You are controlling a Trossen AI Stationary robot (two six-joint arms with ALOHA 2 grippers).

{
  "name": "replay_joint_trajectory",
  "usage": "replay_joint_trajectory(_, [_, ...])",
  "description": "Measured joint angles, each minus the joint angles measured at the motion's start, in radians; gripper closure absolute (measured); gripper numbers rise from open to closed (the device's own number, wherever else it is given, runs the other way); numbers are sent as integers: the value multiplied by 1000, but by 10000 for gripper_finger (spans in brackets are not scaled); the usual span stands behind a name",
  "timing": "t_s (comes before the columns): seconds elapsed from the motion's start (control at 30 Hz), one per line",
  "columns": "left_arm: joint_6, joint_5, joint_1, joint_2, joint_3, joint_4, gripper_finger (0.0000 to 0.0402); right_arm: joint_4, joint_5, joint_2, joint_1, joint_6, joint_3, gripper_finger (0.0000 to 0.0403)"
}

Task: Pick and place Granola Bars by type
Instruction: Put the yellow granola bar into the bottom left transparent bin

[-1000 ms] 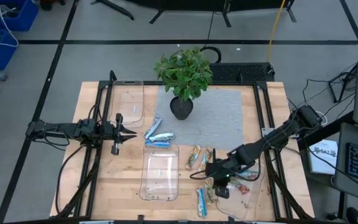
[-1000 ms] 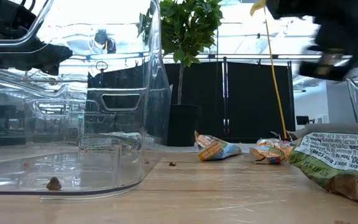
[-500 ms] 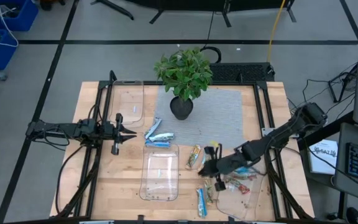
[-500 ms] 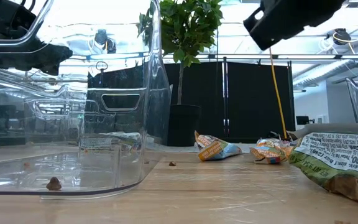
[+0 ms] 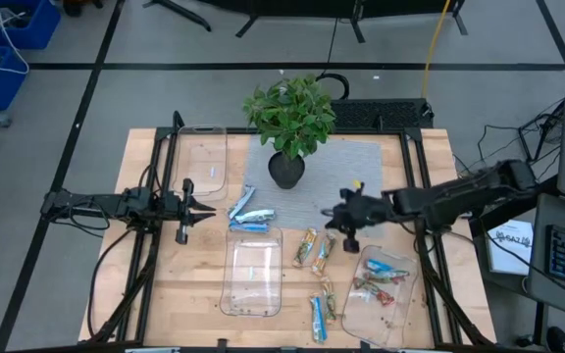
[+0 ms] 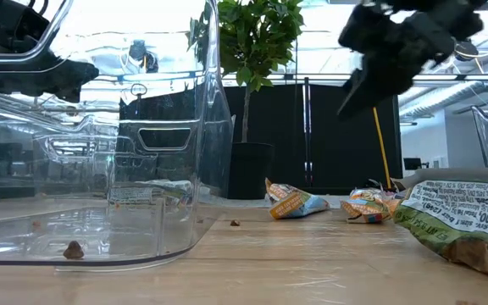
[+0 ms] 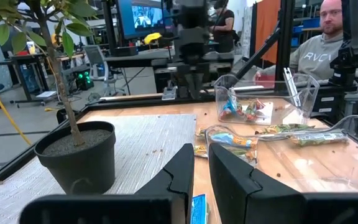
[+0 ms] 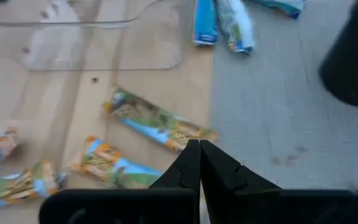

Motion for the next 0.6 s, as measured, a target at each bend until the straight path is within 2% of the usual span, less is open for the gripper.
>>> replay_joint_trajectory(0.13, [0,0,0,0,0,0,344,0,-233,59,-77,-90,46,403])
replay_joint_trajectory(0.2, [0,0,0,0,0,0,344,23,-294,90,-81,-132,59,403])
replay_joint_trajectory(0.37, [0,0,0,0,0,0,344,-7,-301,146,-80,-180,67,387])
replay_joint_trajectory(0.47, [0,0,0,0,0,0,344,-18,-314,171,-78,-152,66,347])
replay_joint_trajectory(0.6, [0,0,0,0,0,0,344,-35,-314,220,-62,-107,66,273])
